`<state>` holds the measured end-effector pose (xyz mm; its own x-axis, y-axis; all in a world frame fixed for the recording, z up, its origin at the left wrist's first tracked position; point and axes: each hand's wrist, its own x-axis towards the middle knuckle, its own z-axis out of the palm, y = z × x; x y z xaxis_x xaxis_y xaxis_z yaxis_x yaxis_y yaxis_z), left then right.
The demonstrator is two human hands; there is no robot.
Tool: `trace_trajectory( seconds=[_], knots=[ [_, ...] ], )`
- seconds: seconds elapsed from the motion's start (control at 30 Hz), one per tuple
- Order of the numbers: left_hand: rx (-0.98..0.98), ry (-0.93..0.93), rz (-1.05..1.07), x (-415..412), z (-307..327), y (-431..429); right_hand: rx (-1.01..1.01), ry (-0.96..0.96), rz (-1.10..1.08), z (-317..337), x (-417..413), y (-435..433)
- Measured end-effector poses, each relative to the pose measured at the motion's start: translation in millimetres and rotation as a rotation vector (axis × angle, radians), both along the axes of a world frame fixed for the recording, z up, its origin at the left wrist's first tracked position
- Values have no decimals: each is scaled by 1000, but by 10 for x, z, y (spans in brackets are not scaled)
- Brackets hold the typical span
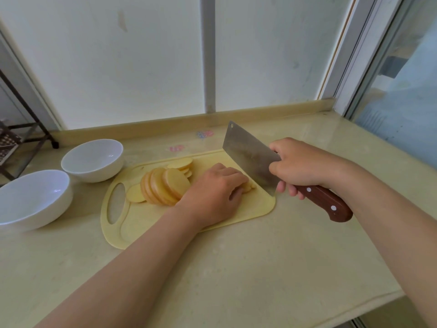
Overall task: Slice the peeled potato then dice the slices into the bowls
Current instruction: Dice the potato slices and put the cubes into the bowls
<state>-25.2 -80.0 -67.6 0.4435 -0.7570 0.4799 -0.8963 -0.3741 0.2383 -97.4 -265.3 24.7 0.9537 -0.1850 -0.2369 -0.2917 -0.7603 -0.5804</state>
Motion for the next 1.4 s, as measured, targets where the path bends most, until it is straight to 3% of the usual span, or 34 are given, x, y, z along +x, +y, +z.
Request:
trace_trajectory(
  seconds=[0.47,0.67,1.0,1.4],
  knots=[
    [-20,100,-5,5,-10,6,-37,12,-47,-32,-315,108],
    [0,32,-18,-6,25,13,-7,-12,-39,-39,-231,123],
    [-8,76,0,-19,2,-7,-12,-12,-95,-26,-329,78],
    [-62,51,166,-65,-17,-64,-10,-7,-51,-68,-183,286]
  ],
)
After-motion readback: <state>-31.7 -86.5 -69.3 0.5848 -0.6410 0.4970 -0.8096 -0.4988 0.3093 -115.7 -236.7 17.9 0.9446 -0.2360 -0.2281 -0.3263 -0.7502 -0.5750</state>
